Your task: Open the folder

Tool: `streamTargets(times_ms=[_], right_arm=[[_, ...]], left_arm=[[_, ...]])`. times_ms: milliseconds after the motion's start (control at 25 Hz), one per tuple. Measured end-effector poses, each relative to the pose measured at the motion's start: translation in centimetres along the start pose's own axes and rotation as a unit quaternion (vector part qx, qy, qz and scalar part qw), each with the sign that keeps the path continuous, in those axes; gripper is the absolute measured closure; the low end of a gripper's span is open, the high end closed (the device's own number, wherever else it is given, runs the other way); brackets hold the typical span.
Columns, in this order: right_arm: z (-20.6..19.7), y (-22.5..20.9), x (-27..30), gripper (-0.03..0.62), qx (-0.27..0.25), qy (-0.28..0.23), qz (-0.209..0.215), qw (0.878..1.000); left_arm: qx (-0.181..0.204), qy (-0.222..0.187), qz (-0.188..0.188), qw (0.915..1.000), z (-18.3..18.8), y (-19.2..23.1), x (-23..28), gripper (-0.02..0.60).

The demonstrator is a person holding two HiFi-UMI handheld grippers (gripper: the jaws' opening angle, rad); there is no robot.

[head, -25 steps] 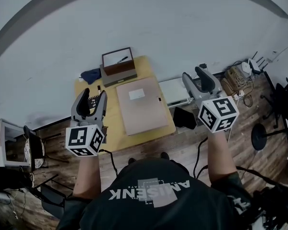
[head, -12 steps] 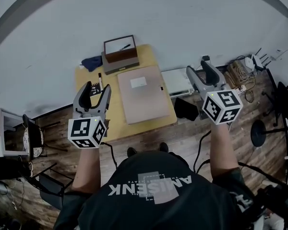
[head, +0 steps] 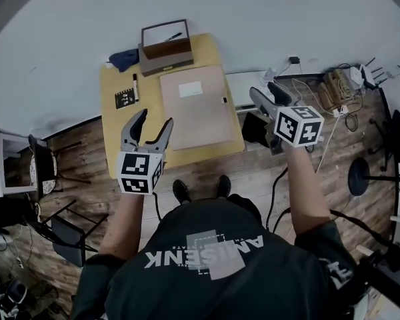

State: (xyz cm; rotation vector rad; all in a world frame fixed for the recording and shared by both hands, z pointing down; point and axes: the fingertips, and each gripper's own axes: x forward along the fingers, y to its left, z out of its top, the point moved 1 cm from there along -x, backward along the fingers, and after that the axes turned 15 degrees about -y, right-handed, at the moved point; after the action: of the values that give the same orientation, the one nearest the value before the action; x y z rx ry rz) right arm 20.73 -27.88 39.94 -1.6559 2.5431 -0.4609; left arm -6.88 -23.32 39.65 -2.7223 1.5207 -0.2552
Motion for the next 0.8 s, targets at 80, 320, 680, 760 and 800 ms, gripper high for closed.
streamTargets(times_ms=[80, 320, 680, 760, 800], right_arm=[[-2.1, -1.0, 0.8, 0.344, 0.016, 0.023, 0.004, 1.000], [-9.0, -3.0, 2.9, 0.344, 0.051, 0.098, 0.017, 0.994], [-17.1, -4.6, 5.5, 0.344, 0.091, 0.184, 0.032, 0.978], [-18.7, -5.1, 5.9, 0.344, 0.100, 0.200, 0.030, 0.974], [-19.4, -5.2, 6.1, 0.344, 0.105, 0.207, 0.032, 0.972]], left_arm=[[0.007, 0.022, -0.008, 0.9997, -1.8, -1.4, 0.5, 0.319], [0.013, 0.073, -0.022, 0.9970, -6.3, -5.1, 1.6, 0.319], [0.028, 0.142, -0.029, 0.9890, -12.0, -8.5, 2.7, 0.307], [0.034, 0.154, -0.032, 0.9869, -13.2, -9.1, 2.9, 0.302], [0.037, 0.160, -0.031, 0.9860, -13.7, -9.4, 2.9, 0.301]])
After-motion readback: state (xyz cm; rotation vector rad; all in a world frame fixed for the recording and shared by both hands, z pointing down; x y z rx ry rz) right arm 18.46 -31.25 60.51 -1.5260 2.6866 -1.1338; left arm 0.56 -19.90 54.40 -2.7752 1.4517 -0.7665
